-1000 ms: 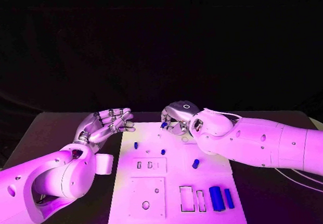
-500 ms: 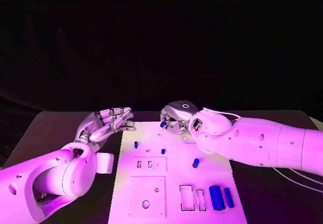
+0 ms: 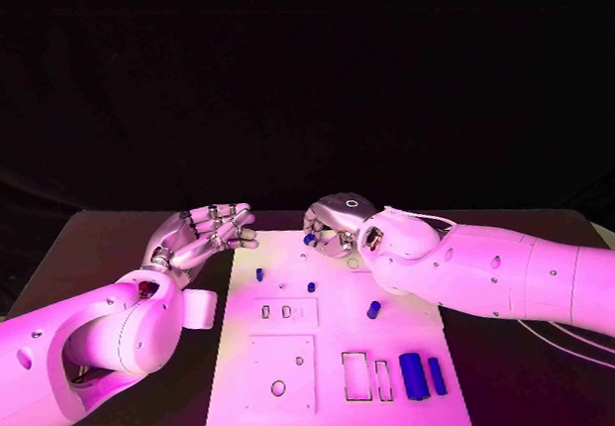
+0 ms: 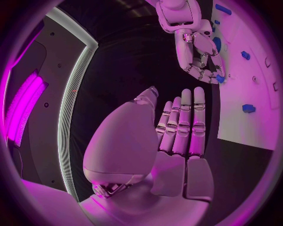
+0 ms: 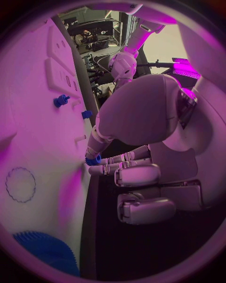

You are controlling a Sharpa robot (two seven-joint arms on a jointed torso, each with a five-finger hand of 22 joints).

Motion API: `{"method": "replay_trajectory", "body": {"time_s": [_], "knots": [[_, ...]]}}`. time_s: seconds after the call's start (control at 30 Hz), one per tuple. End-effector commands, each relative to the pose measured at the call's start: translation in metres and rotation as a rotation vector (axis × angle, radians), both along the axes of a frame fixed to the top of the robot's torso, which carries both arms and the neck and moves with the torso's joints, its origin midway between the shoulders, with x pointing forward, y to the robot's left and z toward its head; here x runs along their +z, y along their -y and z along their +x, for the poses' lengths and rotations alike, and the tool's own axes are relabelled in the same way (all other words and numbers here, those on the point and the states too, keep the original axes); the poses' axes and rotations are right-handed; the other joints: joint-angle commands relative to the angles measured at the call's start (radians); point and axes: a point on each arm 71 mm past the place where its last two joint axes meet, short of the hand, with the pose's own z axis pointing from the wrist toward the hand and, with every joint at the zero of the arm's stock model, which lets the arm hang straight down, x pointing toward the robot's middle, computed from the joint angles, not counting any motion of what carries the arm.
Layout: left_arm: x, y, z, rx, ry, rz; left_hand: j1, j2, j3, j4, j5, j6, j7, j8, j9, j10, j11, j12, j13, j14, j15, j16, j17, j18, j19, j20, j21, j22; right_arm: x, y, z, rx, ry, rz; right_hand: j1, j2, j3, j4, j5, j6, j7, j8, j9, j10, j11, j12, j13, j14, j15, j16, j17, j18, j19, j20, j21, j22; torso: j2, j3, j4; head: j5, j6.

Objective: Assemble the parts on the task board

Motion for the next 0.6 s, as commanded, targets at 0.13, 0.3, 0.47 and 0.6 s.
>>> {"method": "replay_trajectory", "body": {"time_s": [0.13,0.3,0.47,0.6], "knots": [[0.003,0.002,0.000,-0.021,0.012,-0.006,0.001,-0.004,0.007,-0.002,-0.005,-0.008,0.016,-0.005,-0.002,-0.004,0.000,-0.004,-0.001,-0.002,0.004,0.004,0.001,0.009,-0.010,0.000,0.005,0.002,-0.005,0.000,0.001,-0.007,-0.024,-0.024,-0.040,-0.037,-0.012,0.027,-0.032,-0.126,0.043,-0.065,0.033,-0.066,0.032,-0.036,-0.008,0.035,0.023,-0.016,-0.038,0.003,-0.014,0.011,-0.026,0.089,0.001,-0.0009,-0.0009,0.000,0.002],[0.003,0.002,0.000,-0.021,0.012,-0.005,0.002,-0.004,0.007,-0.002,-0.005,-0.009,0.016,-0.005,-0.002,-0.005,0.000,-0.004,-0.001,-0.002,0.004,0.004,0.002,0.009,-0.010,0.000,0.006,0.002,-0.005,0.002,0.002,-0.018,-0.028,-0.026,-0.057,-0.067,-0.053,0.044,-0.028,-0.238,0.056,-0.136,0.013,-0.115,0.043,-0.048,-0.012,0.021,0.033,-0.039,-0.080,0.017,-0.055,0.028,-0.063,0.033,0.002,-0.0002,0.0007,-0.001,0.004],[0.003,0.002,0.000,-0.021,0.012,-0.005,0.002,-0.004,0.008,-0.002,-0.005,-0.010,0.016,-0.006,-0.002,-0.006,0.001,-0.005,-0.001,-0.003,0.004,0.004,0.002,0.009,-0.012,0.000,0.007,0.003,-0.003,0.009,-0.002,-0.017,-0.015,-0.009,-0.047,-0.063,-0.063,0.045,-0.017,-0.214,0.055,-0.125,0.021,-0.107,0.045,-0.036,-0.008,0.023,0.035,-0.036,-0.076,0.015,-0.049,0.030,-0.060,0.041,0.001,-0.0001,0.0008,0.000,0.003],[0.003,0.001,0.001,-0.020,0.011,-0.004,0.002,-0.004,0.008,-0.002,-0.005,-0.010,0.016,-0.006,-0.002,-0.006,0.001,-0.005,-0.001,-0.003,0.004,0.004,0.002,0.009,-0.012,0.000,0.007,0.003,0.002,0.026,-0.010,-0.023,-0.009,0.029,-0.030,-0.053,-0.062,0.046,-0.004,-0.168,0.053,-0.106,0.033,-0.078,0.041,-0.012,0.001,0.029,0.033,-0.024,-0.060,0.009,-0.030,0.030,-0.045,0.068,0.000,0.0005,-0.0026,0.002,0.004]]}}
